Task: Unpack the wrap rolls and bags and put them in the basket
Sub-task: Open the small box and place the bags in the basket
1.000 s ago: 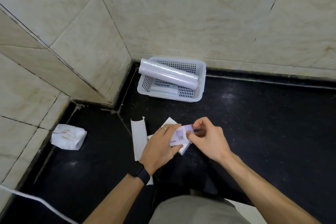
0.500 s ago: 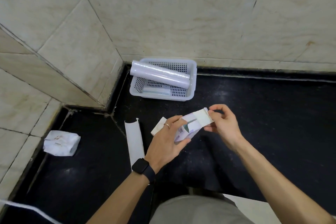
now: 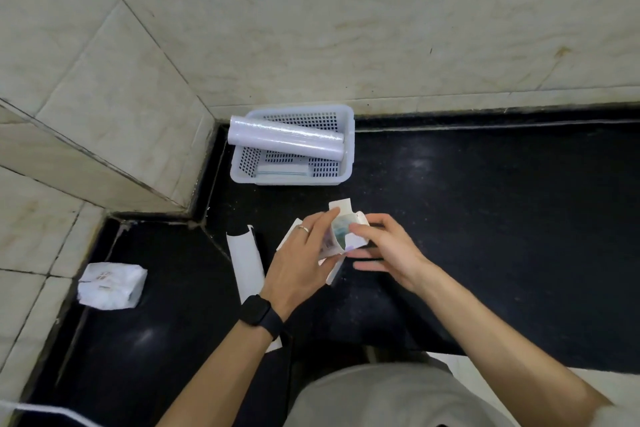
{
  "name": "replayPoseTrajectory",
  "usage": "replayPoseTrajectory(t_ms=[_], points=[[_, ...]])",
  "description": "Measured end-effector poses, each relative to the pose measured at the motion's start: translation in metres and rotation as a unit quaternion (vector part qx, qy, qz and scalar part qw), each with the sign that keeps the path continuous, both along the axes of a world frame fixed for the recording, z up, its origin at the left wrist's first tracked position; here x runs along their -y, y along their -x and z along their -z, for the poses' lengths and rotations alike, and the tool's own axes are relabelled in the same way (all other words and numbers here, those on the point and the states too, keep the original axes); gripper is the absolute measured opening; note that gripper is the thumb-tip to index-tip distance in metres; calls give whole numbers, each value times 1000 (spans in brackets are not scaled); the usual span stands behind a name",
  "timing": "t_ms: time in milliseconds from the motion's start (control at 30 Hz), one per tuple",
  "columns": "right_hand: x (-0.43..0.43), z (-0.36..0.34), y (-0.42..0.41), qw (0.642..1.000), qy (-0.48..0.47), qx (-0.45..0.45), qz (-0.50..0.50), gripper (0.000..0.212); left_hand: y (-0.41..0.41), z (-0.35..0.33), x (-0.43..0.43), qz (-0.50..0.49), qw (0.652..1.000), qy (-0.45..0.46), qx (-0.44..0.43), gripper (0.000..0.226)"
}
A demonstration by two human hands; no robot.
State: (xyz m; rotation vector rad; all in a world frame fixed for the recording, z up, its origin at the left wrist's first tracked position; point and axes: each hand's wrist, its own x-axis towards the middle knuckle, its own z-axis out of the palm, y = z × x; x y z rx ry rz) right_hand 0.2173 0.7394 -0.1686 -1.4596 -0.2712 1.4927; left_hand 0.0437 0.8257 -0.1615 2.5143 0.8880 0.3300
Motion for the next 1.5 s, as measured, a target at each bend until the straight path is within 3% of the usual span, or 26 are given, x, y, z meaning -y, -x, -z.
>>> replayPoseTrajectory(t_ms=[67, 167, 367, 500, 600, 667, 733, 867, 1167, 1367, 1500], points=[[2, -1, -7, 998, -15, -57, 13, 46, -2, 0, -2, -4, 1000, 13, -1, 80], [10, -2, -14, 993, -70, -94, 14, 58, -8, -8, -5, -69, 991, 110, 33, 86], [24, 8, -11, 991, -116, -22, 59, 75, -21, -20, -4, -81, 973, 201, 78, 86], [32, 11, -15, 991, -127, 6, 44, 65, -29, -28, -5, -70, 982, 168, 49, 78], [36, 6, -25, 985, -61, 159, 30, 80, -28, -29, -6, -28, 996, 88, -9, 80], [40, 1, -31, 960, -53, 274, 33, 78, -27, -29, -7, -1, 999, 36, -34, 82], [42, -4, -32, 919, -91, 382, 25, 63, -27, -30, -8, 23, 999, -2, -48, 84], [39, -8, -31, 847, -169, 504, -34, 37, -32, -33, -7, 73, 995, -22, -65, 83], [33, -16, -55, 788, -186, 556, -190, 43, -44, -40, -12, 89, 990, 74, -82, 84], [26, -21, -60, 707, -207, 611, -291, 63, -51, -43, -17, 102, 986, 94, -96, 85], [24, -18, -54, 705, -216, 614, -280, 59, -51, -42, -20, 109, 984, 87, -115, 85]])
